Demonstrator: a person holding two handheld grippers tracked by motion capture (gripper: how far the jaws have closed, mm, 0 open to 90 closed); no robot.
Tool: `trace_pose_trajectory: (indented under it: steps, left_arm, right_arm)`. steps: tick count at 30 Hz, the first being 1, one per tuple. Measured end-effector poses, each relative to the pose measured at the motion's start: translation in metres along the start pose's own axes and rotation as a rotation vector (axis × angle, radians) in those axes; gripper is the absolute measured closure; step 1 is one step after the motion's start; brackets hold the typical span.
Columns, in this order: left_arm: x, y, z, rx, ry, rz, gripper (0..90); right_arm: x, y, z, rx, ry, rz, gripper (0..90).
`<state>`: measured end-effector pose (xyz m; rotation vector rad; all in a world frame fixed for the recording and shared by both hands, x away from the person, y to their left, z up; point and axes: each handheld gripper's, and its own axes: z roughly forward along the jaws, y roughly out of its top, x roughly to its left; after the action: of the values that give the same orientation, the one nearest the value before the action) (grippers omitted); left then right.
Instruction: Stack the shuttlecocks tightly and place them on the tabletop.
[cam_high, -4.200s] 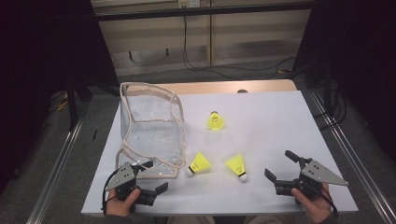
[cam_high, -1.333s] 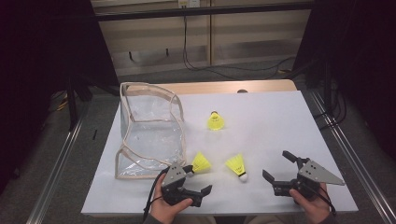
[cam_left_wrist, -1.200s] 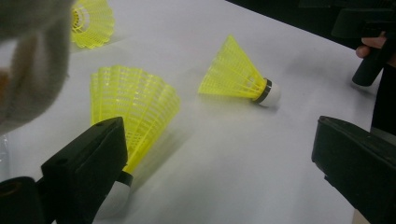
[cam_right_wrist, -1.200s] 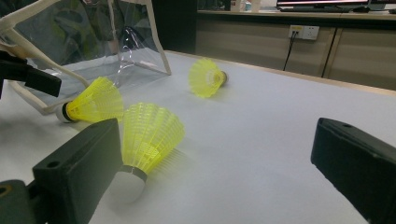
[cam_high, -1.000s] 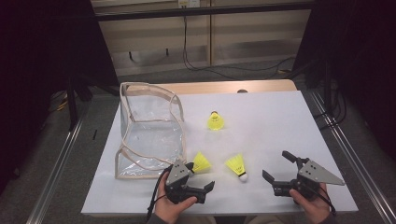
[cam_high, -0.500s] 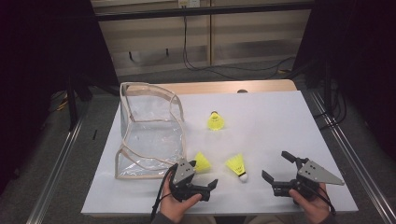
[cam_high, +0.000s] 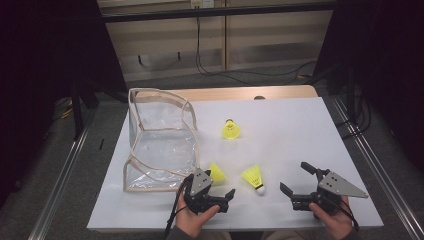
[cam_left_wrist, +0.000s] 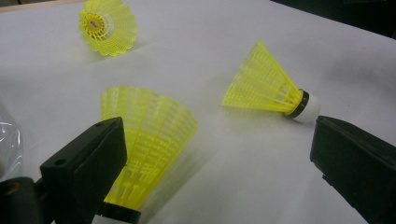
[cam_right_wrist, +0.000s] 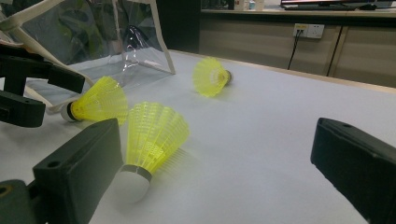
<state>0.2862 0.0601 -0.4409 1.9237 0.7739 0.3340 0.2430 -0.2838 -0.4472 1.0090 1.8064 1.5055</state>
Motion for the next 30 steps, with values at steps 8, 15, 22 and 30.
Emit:
trace_pose_trajectory:
  steps: [8,15,22,30]
  left_arm:
    - [-0.004,0.006,0.004,0.0,0.026,-0.008,3.9]
    - [-0.006,0.008,0.011,0.004,0.071,-0.002,5.0]
    - [-0.003,0.006,0.008,-0.003,0.066,0.002,9.2]
    - [-0.007,0.007,0.008,0.008,0.052,0.003,7.1]
  right_arm:
    - [0.001,0.0,0.0,-0.001,0.003,0.0,1.5]
    - [0.001,0.0,0.001,-0.001,0.006,0.002,1.5]
    - [0.001,0.0,0.001,-0.003,0.007,0.002,1.5]
    - [0.001,0.0,0.001,-0.004,0.008,0.0,1.6]
